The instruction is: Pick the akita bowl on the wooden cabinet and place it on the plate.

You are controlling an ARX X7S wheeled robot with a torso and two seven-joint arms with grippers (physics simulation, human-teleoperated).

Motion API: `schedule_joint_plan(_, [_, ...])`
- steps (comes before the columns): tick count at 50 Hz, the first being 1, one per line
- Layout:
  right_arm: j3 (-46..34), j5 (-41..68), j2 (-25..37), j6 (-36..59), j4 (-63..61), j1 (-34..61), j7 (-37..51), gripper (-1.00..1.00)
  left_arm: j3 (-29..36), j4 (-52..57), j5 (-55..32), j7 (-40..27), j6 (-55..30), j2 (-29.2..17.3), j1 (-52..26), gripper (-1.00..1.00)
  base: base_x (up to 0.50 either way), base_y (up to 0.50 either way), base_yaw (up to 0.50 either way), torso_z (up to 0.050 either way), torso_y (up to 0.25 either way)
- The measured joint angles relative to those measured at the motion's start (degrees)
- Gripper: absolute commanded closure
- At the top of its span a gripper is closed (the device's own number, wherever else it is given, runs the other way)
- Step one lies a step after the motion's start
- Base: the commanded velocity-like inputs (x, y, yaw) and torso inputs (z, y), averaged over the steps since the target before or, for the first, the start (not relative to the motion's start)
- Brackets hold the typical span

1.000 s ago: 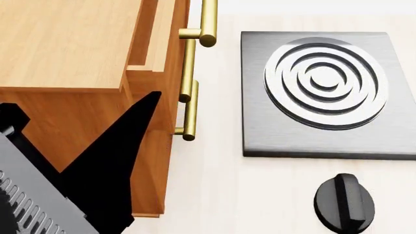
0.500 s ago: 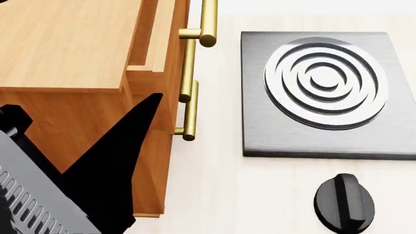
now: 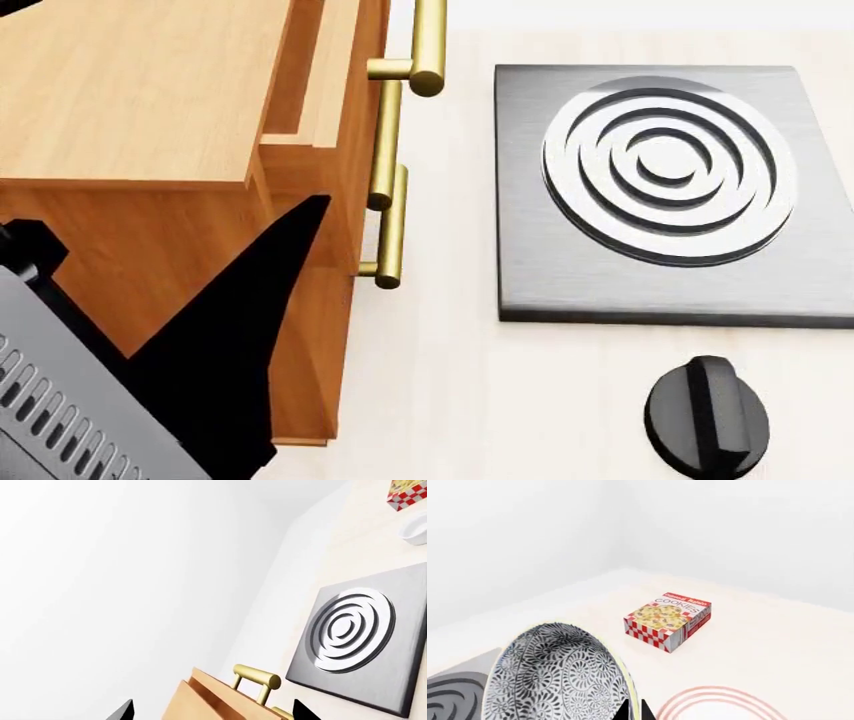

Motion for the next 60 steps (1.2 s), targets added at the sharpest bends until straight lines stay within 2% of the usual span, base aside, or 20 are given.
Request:
schedule_joint_plan(14, [3.50, 3.96, -4.42, -4.30, 2.21, -2.79, -5.17, 1.00, 0.20, 0.09, 0.52, 0.30, 0.20, -0.26, 0.21, -1.00, 0.00, 0.00, 0.00, 0.000, 0.000])
schedule_joint_plan(28, [4.93, 7.50, -5.87, -5.55, 4.78, -2.09, -7.17, 1.00, 0.34, 0.29, 0.87, 0.39, 0.55, -0.59, 0.41, -1.00, 0.00, 0.00, 0.00, 0.001, 0.000])
schedule_joint_plan(60, [8.55, 11.42, -3.41, -2.99, 9.72, -2.16, -6.50, 1.00, 1.01, 0.62, 2.31, 1.07, 1.21, -0.74, 1.66, -1.00, 0.00, 0.00, 0.00, 0.000, 0.000])
